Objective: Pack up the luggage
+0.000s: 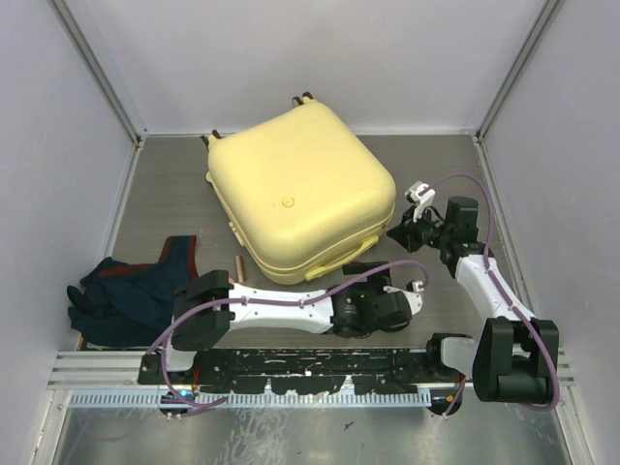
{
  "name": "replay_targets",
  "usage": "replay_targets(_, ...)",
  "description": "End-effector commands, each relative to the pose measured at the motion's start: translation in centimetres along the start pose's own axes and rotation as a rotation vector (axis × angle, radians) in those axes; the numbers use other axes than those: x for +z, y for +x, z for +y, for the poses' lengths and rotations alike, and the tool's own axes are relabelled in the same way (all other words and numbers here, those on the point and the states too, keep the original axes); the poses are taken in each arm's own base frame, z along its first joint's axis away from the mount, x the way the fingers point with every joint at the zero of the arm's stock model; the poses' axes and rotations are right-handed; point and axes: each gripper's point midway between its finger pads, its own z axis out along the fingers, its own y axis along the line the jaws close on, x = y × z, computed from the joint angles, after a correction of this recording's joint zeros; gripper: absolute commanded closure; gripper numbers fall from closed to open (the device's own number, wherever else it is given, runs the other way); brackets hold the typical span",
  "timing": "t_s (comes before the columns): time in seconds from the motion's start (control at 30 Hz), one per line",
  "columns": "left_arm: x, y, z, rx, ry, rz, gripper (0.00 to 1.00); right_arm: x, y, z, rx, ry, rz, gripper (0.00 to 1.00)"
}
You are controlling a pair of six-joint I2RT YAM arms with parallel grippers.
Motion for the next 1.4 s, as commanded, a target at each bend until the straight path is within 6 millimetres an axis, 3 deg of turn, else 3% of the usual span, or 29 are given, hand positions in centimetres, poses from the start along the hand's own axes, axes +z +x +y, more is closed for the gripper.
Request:
replay_targets(0.0, 1.2, 2.3, 3.0, -0.071, -0.048, 0.075, 0.03, -0.2, -1.0, 0.6, -0.025, -0.047, -0.024, 1.0)
replay_targets(0.23, 4.0, 4.9, 3.3, -0.085, -0.057, 0.139, 0.04, 0.0, -0.7, 0.2, -0.013, -0.052, -0.014, 1.0)
replay_targets(0.43, 4.9, 5.0, 2.3, -0.072, -0.052, 0.137, 0.07, 0.0, -0.3, 0.0, -0.01, -0.054, -0.002, 1.0)
replay_targets(0.63, 1.4, 1.2, 0.6, -0.005, -0.054, 0.009, 0.07, -0.3, -0.4, -0.2, -0.017, -0.048, -0.003, 1.0)
replay_targets(0.83, 0.4, 0.2, 0.0, -0.013, -0.034, -0.012, 0.06, -0.4, -0.3, -0.3, -0.011, -0.049, 0.001, 1.0)
replay_targets(1.03, 1.9, 2.0, -0.6, -0.035, -0.013, 0.052, 0.05, -0.5, 0.1, -0.2, -0.012, -0.052, 0.004, 1.0)
replay_targets(1.13, 3.5, 3.8, -0.1, -0.055, -0.016, 0.111, 0.05, -0.5, 0.0, -0.3, -0.01, -0.053, 0.003, 1.0)
replay_targets(1.37, 6.3, 5.7, 0.5, -0.032, -0.052, 0.155, 0.08, -0.6, 0.1, -0.5, -0.007, -0.052, 0.002, 1.0)
